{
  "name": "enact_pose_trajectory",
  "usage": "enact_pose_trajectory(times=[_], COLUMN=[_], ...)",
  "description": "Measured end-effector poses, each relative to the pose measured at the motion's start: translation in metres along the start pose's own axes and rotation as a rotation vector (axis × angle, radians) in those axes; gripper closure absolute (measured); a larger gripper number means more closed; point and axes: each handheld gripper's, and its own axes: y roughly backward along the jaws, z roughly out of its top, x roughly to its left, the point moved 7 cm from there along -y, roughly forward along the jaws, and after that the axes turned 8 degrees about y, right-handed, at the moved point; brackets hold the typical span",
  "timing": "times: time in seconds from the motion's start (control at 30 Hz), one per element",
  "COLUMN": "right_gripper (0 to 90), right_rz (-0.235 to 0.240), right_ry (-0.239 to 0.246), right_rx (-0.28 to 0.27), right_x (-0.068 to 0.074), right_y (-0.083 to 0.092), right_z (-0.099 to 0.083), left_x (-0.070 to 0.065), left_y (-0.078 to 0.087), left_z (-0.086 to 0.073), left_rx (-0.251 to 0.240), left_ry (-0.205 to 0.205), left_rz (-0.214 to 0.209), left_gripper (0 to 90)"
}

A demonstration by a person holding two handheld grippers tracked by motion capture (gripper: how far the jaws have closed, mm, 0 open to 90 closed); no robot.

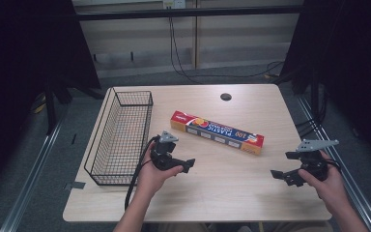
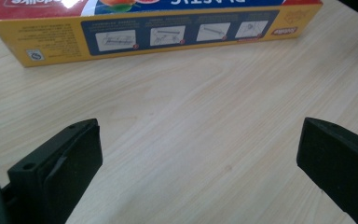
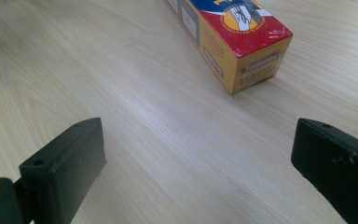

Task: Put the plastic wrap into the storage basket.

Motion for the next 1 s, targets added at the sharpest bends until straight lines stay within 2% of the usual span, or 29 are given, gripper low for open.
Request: enact_pose_trajectory(times=[0.03, 0.07, 0.13, 0.17, 0.23, 0.4, 0.43, 0.57, 0.6, 0.63, 0.67, 0.77, 0.87, 0.9, 1.0], right_gripper=[2.8, 2.8, 2.8, 2.9, 2.9, 3.4, 3.4, 3.7, 3.7, 3.7, 3.7, 3.7, 3.9, 4.0, 4.1], right_rz=[-0.001, -0.005, -0.010, 0.001, 0.008, 0.021, 0.024, 0.035, 0.037, 0.037, 0.042, 0.045, 0.049, 0.053, 0.048], right_ry=[0.007, 0.014, 0.020, 0.026, 0.028, 0.032, 0.036, 0.041, 0.041, 0.041, 0.046, 0.053, 0.055, 0.055, 0.060], right_rx=[0.005, 0.010, 0.011, 0.013, 0.005, 0.003, 0.002, -0.003, -0.001, -0.001, 0.003, 0.002, 0.000, -0.002, 0.004], right_x=[0.000, -0.001, -0.001, 0.000, 0.001, 0.003, 0.003, 0.004, 0.004, 0.004, 0.005, 0.005, 0.004, 0.004, 0.003], right_y=[0.000, -0.001, -0.001, 0.000, 0.001, 0.000, -0.001, -0.002, -0.002, -0.002, -0.004, -0.005, -0.005, -0.005, -0.006], right_z=[-0.001, -0.001, -0.002, -0.002, -0.002, -0.001, -0.001, 0.002, 0.002, 0.002, 0.002, 0.002, 0.002, 0.002, 0.001], left_x=[-0.002, -0.002, -0.003, -0.003, -0.003, -0.008, -0.008, -0.012, -0.013, -0.013, -0.015, -0.016, -0.016, -0.016, -0.017], left_y=[-0.002, -0.003, -0.004, -0.005, -0.006, -0.015, -0.015, -0.029, -0.031, -0.031, -0.038, -0.048, -0.056, -0.062, -0.069], left_z=[0.003, 0.005, 0.009, 0.017, 0.020, 0.040, 0.040, 0.056, 0.059, 0.059, 0.067, 0.072, 0.076, 0.081, 0.083], left_rx=[-0.001, 0.020, 0.018, 0.023, 0.032, 0.053, 0.053, 0.073, 0.075, 0.075, 0.062, 0.076, 0.084, 0.069, 0.089], left_ry=[0.012, 0.002, 0.004, -0.002, -0.010, -0.042, -0.042, -0.081, -0.106, -0.106, -0.109, -0.097, -0.102, -0.105, -0.116], left_rz=[-0.009, -0.012, -0.016, -0.024, -0.020, -0.087, -0.087, -0.103, -0.105, -0.105, -0.117, -0.132, -0.132, -0.135, -0.142], left_gripper=[0.1, 0.2, 0.2, 0.2, 0.5, 0.4, 0.4, 0.6, 0.9, 1.3, 1.3, 1.4, 1.7, 2.0, 2.0])
